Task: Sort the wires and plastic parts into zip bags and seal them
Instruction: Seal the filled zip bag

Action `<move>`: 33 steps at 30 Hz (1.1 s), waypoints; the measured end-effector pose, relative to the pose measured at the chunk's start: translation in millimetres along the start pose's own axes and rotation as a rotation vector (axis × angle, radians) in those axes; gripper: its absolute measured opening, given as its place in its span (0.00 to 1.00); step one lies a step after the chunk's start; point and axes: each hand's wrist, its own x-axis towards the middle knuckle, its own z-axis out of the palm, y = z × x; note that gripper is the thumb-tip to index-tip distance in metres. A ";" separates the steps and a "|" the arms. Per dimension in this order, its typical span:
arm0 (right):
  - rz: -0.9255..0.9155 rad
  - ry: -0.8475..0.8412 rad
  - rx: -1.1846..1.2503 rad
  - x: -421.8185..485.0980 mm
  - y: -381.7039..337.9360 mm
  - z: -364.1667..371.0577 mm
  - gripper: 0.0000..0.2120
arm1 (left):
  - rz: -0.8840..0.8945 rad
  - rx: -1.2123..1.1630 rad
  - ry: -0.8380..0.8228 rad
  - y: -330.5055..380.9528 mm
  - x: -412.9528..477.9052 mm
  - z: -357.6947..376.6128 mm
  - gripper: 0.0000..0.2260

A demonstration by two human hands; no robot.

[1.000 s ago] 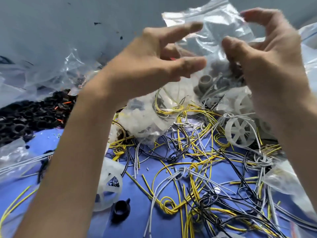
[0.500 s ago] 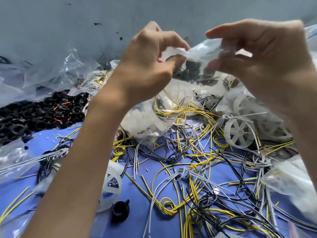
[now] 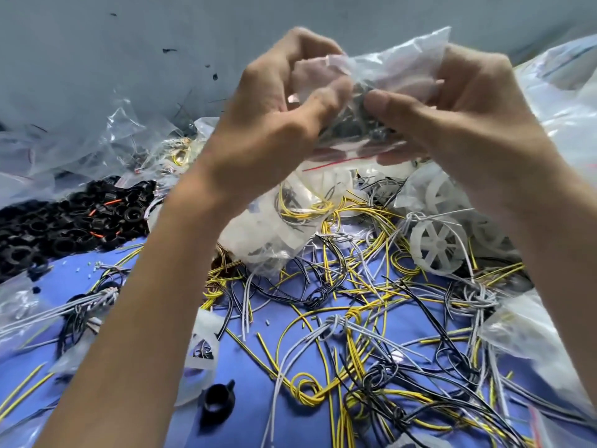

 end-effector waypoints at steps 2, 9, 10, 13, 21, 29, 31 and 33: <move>0.029 0.049 0.006 0.7 2.2 0.1 0.07 | -0.073 -0.052 -0.049 -3.4 -1.3 -3.5 0.10; 0.042 -0.147 0.199 -1.7 2.8 3.3 0.16 | -0.140 -0.141 0.041 -5.9 -0.2 -5.2 0.09; 0.037 -0.167 0.200 -2.1 2.5 4.1 0.15 | -0.166 -0.188 0.054 -6.7 0.8 -7.0 0.08; -0.021 -0.212 0.113 -3.4 3.5 7.6 0.16 | -0.221 -0.284 0.097 -7.3 4.3 -9.2 0.10; -0.093 0.228 -0.093 3.7 5.5 -4.4 0.06 | -0.142 -0.010 0.206 -20.6 6.3 2.6 0.17; 0.034 0.365 0.040 7.3 18.0 -7.7 0.07 | -0.118 0.972 -0.099 -50.6 -1.8 -2.6 0.15; 0.031 0.351 0.043 7.8 19.1 -7.3 0.07 | -0.048 0.949 -0.066 -49.4 -1.8 -6.3 0.07; 0.054 0.330 0.064 8.6 21.0 -7.6 0.07 | -0.009 0.923 -0.093 -47.6 -3.2 -11.1 0.02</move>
